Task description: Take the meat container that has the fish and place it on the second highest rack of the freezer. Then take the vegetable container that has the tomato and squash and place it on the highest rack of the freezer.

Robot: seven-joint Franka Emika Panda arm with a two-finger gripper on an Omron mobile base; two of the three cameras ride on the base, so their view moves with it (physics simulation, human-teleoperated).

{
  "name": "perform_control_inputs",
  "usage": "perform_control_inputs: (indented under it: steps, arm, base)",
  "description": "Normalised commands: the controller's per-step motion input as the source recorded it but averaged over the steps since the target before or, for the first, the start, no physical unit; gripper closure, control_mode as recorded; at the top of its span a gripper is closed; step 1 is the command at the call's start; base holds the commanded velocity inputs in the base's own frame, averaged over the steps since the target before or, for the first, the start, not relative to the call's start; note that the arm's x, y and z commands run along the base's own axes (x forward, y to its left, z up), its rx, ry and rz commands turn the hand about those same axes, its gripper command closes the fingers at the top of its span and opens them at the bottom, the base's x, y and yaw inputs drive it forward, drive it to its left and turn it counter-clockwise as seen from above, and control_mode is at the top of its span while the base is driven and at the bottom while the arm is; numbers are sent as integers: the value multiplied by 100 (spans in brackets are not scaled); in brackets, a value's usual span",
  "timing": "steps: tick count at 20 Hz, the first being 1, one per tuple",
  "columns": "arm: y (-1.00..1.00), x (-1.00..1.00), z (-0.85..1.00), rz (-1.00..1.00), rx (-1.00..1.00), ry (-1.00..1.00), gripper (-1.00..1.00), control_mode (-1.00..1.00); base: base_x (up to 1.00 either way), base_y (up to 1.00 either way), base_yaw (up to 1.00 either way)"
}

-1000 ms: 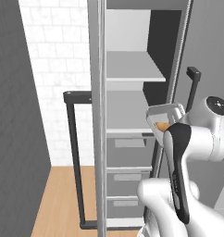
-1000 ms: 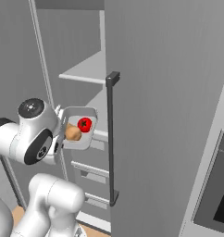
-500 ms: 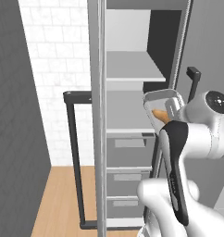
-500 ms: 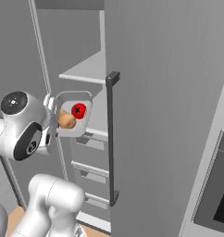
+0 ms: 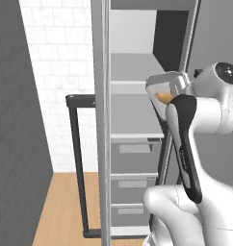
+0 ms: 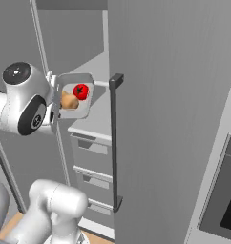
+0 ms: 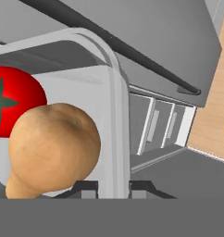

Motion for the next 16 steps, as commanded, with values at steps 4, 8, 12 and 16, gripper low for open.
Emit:
perform_control_inputs:
  steps: [4,8,12,16]
  arm:
    - [7,66,12,4,0,0,100,-100]
    - [6,72,6,0,-1,0,100,-100]
    - [0,77,0,0,-4,0,100,-100]
    - [0,78,16,0,-1,0,100,-100]
  base:
    - [0,0,0]
    - [0,0,0]
    - [0,0,0]
    - [0,0,0]
